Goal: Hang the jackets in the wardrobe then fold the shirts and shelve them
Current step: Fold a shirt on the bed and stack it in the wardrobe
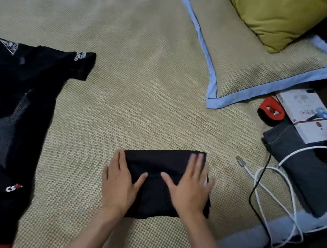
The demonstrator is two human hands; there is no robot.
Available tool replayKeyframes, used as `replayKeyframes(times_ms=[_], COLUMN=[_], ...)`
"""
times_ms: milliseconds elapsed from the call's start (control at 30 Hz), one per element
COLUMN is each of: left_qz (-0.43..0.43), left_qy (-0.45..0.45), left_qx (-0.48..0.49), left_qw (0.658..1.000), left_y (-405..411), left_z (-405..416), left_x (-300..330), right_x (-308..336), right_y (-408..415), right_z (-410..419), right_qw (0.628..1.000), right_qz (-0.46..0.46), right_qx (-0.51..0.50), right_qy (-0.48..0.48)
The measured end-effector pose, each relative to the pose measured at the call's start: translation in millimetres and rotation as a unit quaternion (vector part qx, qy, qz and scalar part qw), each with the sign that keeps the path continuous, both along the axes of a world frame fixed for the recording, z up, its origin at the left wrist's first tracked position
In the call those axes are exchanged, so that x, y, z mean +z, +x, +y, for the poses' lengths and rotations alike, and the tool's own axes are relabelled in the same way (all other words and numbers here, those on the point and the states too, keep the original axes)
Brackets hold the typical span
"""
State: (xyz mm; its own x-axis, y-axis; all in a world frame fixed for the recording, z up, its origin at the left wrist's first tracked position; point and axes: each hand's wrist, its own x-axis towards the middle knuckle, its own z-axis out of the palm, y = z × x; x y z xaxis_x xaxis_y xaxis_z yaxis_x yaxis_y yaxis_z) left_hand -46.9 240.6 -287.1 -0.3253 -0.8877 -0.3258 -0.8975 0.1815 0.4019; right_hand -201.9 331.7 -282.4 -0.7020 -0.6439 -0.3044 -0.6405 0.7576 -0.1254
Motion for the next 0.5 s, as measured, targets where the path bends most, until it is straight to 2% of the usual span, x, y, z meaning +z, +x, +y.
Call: replayKeyframes(times_ms=[67,133,167,233,300,433,500], left_qz=[0.078,0.193,0.221,0.247,0.265,0.314,0.343], left_qy=[0.041,0.150,0.199,0.269,0.305,0.313,0.285], left_qx=[0.112,0.243,0.282,0.292,0.258,0.226,0.236], left_qw=[0.990,0.939,0.912,0.884,0.878,0.867,0.863], left_y=[-1.8,-4.3,-3.6,3.3,15.9,55.5,83.7], left_z=[7.8,16.3,16.4,10.1,-0.3,-24.0,-34.4], left_x=[8.8,20.8,24.2,28.3,43.7,116.1,158.2], right_x=[1.1,1.3,2.2,11.6,24.8,77.5,113.8], right_y=[-11.5,-18.9,-23.7,-33.6,-43.2,-37.5,-23.2], right_z=[1.1,5.3,6.7,7.2,7.8,-20.4,-47.6], right_qw=[0.994,0.986,0.976,0.940,0.908,0.871,0.859], right_qz=[-0.030,-0.067,-0.113,-0.234,-0.327,-0.439,-0.471], right_qx=[-0.104,-0.153,-0.182,-0.233,-0.237,-0.171,-0.135], right_qy=[0.027,-0.007,-0.035,-0.080,-0.111,-0.141,-0.152])
